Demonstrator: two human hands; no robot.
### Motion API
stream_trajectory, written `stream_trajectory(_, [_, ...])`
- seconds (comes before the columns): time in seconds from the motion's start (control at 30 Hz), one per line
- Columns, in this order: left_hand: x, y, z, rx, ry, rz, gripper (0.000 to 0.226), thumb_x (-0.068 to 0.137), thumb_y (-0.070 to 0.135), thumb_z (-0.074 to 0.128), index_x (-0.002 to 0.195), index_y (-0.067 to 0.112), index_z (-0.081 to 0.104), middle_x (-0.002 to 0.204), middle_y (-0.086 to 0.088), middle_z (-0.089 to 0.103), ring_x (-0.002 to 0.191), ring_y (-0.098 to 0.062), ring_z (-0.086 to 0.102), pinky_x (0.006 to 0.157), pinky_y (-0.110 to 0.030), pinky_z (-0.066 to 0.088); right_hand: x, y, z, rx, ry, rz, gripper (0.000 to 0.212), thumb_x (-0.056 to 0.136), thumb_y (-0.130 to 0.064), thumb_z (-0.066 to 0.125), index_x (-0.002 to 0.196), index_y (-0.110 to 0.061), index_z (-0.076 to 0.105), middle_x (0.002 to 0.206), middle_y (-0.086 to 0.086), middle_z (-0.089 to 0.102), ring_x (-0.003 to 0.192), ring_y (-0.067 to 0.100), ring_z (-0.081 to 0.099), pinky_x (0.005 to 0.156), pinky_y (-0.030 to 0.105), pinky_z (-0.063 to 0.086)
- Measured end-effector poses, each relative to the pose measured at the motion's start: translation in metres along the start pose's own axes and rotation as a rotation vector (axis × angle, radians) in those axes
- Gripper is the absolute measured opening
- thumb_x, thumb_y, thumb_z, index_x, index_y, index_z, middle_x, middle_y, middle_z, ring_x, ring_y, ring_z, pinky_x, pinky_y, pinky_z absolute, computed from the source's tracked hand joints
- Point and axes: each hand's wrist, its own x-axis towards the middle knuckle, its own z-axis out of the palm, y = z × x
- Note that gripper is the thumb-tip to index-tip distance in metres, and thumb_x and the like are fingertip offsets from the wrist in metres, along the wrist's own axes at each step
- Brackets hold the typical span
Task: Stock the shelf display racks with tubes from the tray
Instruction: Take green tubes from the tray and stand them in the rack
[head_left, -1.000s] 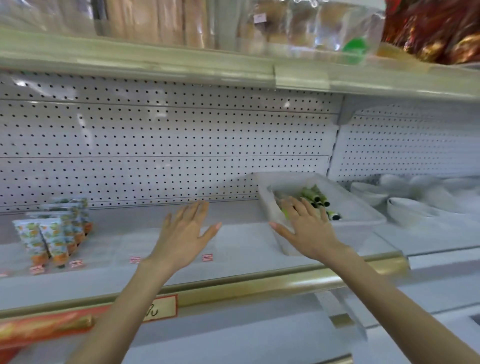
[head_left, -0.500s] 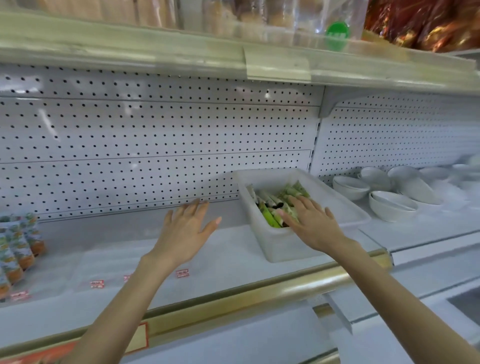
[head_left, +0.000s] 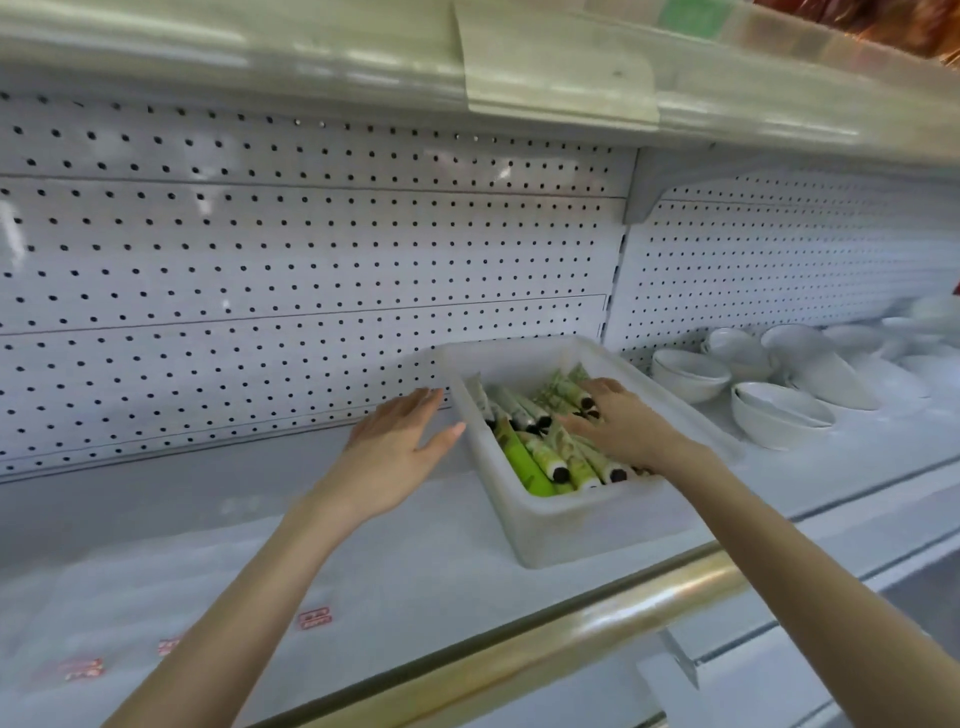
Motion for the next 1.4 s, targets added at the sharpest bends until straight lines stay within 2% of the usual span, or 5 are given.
stream_trajectory(0.47, [0.065,0.024,0.013,0.042,0.034,0.026,0.060,0.095,0.054,0.023,0.148,0.026,0.017,0.156,0.007,0.016,0.142,-0.013,0.014,0.115,-0.034,0.010,0.134,0.030,0.001,-0.111,-0.141,0.047,0.037,0.093,-0.010,0.045,0.128,0.002,0.043,0.123,0.018,0.054,0.110,0.031,0.055,0.086,0.034,0.046])
stream_trajectory(0.67, [0.074,0.025,0.016,-0.005,0.059,0.023,0.062,0.093,0.054,0.024,0.147,0.024,0.022,0.153,0.006,0.024,0.141,-0.013,0.020,0.114,-0.034,0.017,0.141,0.041,0.021,-0.118,-0.138,0.029,0.007,0.089,-0.004,0.044,0.087,-0.008,0.049,0.085,0.004,0.048,0.080,0.024,0.051,0.058,0.024,0.037])
stream_trajectory(0.9, [0.085,0.029,0.021,-0.171,0.194,0.020,0.051,0.095,0.046,0.035,0.139,0.021,0.039,0.144,0.005,0.041,0.133,-0.013,0.033,0.110,-0.034,0.027,0.127,0.033,0.005,0.044,-0.189,0.006,0.036,0.084,-0.002,0.054,0.057,-0.013,0.034,0.056,-0.001,0.034,0.047,0.011,0.032,0.037,0.013,0.025])
stream_trajectory(1.1, [0.101,0.033,0.027,-0.431,0.285,-0.040,0.045,0.094,0.037,0.047,0.133,0.015,0.049,0.137,0.003,0.049,0.127,-0.012,0.042,0.105,-0.031,0.034,0.106,-0.001,-0.018,0.651,-0.197,-0.244,0.027,0.084,-0.016,0.069,0.109,-0.010,0.061,0.099,-0.002,0.063,0.083,0.013,0.062,0.063,0.008,0.049])
stream_trajectory(1.4, [0.109,0.038,0.027,-0.679,0.442,0.015,0.014,0.087,0.029,0.062,0.099,0.023,0.062,0.101,0.014,0.064,0.098,0.004,0.056,0.076,-0.001,0.036,0.101,-0.015,-0.007,0.921,-0.368,-0.386,0.018,0.082,-0.009,0.069,0.098,-0.015,0.063,0.106,0.005,0.063,0.092,0.011,0.062,0.077,0.018,0.051])
